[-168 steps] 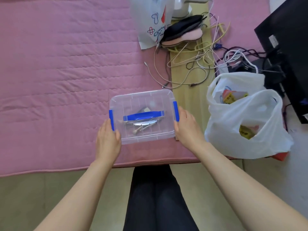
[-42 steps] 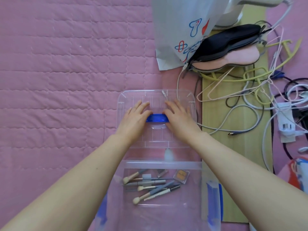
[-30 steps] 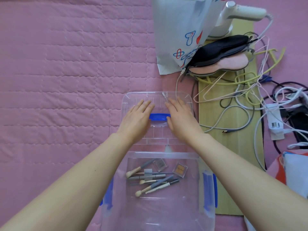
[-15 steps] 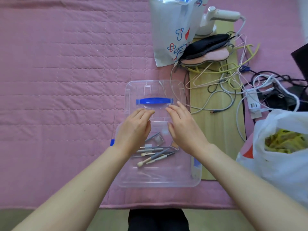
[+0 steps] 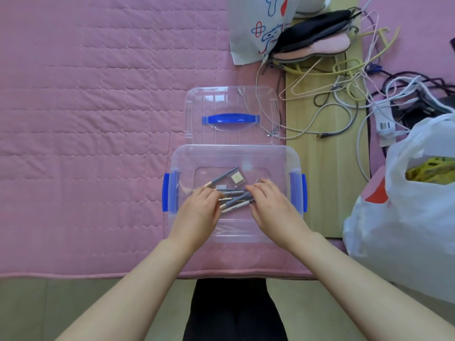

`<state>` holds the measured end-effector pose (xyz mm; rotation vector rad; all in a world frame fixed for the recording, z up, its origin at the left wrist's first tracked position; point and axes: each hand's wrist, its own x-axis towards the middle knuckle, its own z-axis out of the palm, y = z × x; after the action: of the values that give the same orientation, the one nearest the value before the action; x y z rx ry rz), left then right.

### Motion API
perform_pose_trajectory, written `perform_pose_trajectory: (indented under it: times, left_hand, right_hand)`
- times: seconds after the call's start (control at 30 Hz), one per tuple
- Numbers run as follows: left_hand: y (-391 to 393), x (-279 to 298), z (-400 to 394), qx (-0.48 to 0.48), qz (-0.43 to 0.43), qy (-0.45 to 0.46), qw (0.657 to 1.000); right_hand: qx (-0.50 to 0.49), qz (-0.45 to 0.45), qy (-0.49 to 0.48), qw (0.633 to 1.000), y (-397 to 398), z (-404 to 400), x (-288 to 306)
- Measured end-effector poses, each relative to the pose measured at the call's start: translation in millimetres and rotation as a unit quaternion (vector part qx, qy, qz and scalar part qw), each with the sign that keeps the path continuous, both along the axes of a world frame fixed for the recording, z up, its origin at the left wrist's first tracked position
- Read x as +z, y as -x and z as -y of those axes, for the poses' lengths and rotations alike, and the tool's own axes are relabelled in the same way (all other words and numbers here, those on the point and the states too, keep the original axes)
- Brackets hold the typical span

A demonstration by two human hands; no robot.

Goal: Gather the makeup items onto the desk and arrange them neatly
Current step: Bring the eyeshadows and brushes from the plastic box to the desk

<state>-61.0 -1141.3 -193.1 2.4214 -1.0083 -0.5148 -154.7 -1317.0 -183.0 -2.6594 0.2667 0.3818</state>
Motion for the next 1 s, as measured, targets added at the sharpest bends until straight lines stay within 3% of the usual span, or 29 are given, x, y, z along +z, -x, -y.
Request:
perform_pose_trajectory:
  times: [0.33,0.57,0.77,1.0]
  left_hand:
    - [-15,-28,29,-0.014,-0.081,-0.14,0.987]
    - [-25,-54,68,-0.114,-0.023,-0.144,0.983]
    - [-31,-78,77,-0.207,0.088,-0.157,0.962]
    - [-39,-80,78,-0.263,0.124,-0.163,0.943]
  right_hand:
    - [-0.043,-0.198,0.002,0.979,-12,4,-22]
    - [-0.052,-0.22,0.045,0.973,-37,15,-42]
    - [-0.059,-0.226,0.1,0.967,-46,17,-54]
    - [-0.06,-0.169,0.186,0.966,-46,9,-74]
